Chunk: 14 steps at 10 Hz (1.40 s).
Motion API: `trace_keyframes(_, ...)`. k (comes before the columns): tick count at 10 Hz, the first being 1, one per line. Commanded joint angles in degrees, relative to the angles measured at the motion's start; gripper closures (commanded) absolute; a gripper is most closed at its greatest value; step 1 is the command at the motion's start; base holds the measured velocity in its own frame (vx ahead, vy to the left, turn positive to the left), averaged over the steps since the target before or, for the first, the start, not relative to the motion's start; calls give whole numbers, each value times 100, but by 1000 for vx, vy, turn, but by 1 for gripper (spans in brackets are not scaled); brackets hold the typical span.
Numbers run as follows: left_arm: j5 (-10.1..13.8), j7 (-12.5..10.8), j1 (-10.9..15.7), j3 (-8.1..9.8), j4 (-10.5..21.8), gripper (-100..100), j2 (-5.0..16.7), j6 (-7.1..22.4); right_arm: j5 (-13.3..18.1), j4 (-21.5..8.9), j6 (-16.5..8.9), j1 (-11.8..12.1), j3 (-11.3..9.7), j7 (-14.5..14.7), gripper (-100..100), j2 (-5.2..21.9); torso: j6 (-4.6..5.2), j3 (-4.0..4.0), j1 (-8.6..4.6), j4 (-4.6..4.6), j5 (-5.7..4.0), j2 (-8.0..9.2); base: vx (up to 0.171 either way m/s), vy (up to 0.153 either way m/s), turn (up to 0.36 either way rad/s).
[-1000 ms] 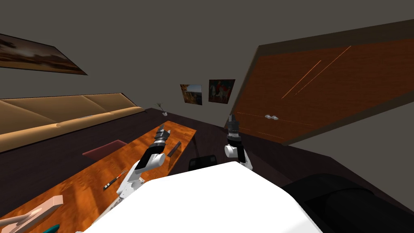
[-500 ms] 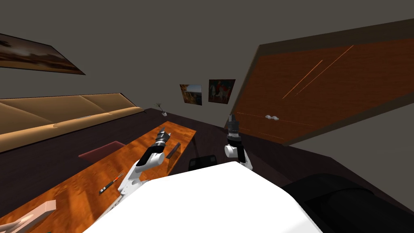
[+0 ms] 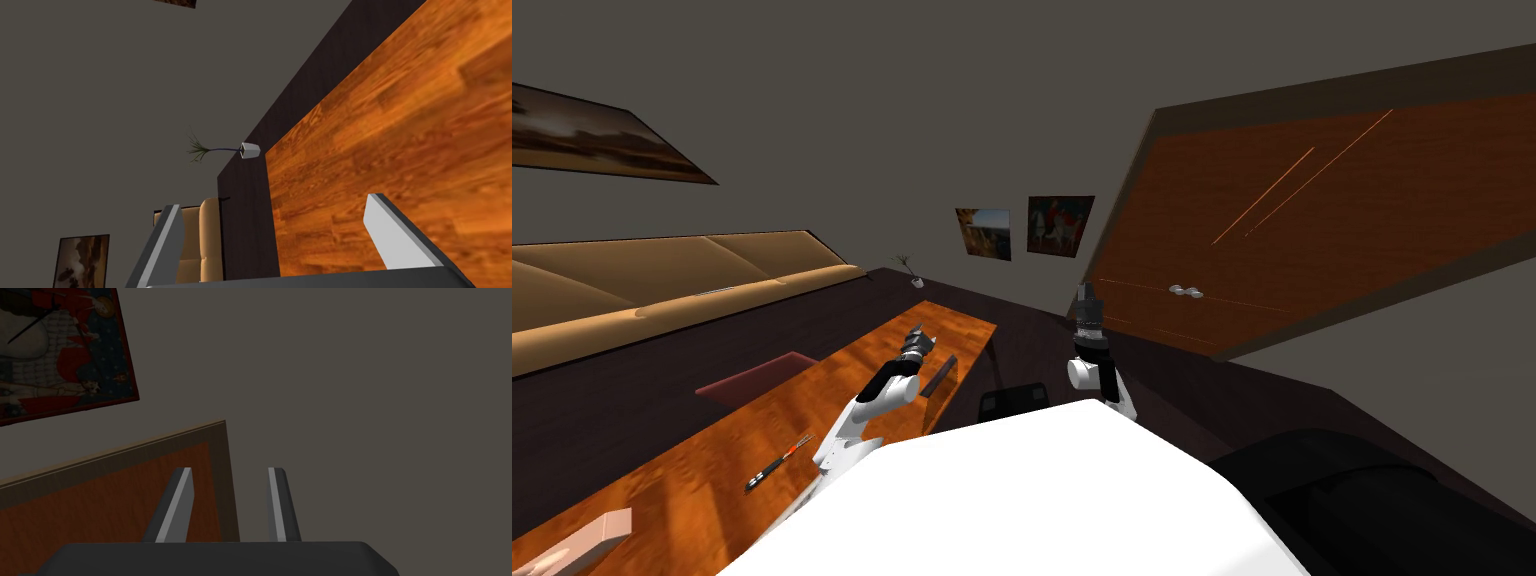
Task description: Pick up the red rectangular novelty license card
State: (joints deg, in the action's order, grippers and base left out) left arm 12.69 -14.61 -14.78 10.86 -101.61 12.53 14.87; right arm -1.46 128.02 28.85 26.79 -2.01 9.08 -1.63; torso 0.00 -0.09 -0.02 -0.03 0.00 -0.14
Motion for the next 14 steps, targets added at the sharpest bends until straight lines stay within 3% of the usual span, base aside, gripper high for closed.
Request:
trace_keyframes(1, 104, -81, 19, 37, 106, -100, 92, 238, 0, 0, 0, 0, 0, 0, 0, 0, 0, 0, 0, 0, 0, 0, 33, -7, -5)
trace_keyframes(2, 211, -178, 102, 96, 335, -100, 135, 434, 0, 0, 0, 0, 0, 0, 0, 0, -1, 1, 1, 0, -1, 2, 35, -2, -8)
trace_keyframes(5, 318, -275, 186, 154, 572, -100, 183, 856, 0, 0, 0, 0, 0, 0, 0, 0, 0, 0, 1, 0, 0, 1, 33, -4, -5)
trace_keyframes(14, 846, -749, 618, 440, 1792, -100, 494, 2311, 0, 0, 0, 0, 0, 0, 0, 0, -1, 2, 0, 1, -1, 4, 35, -4, -6)
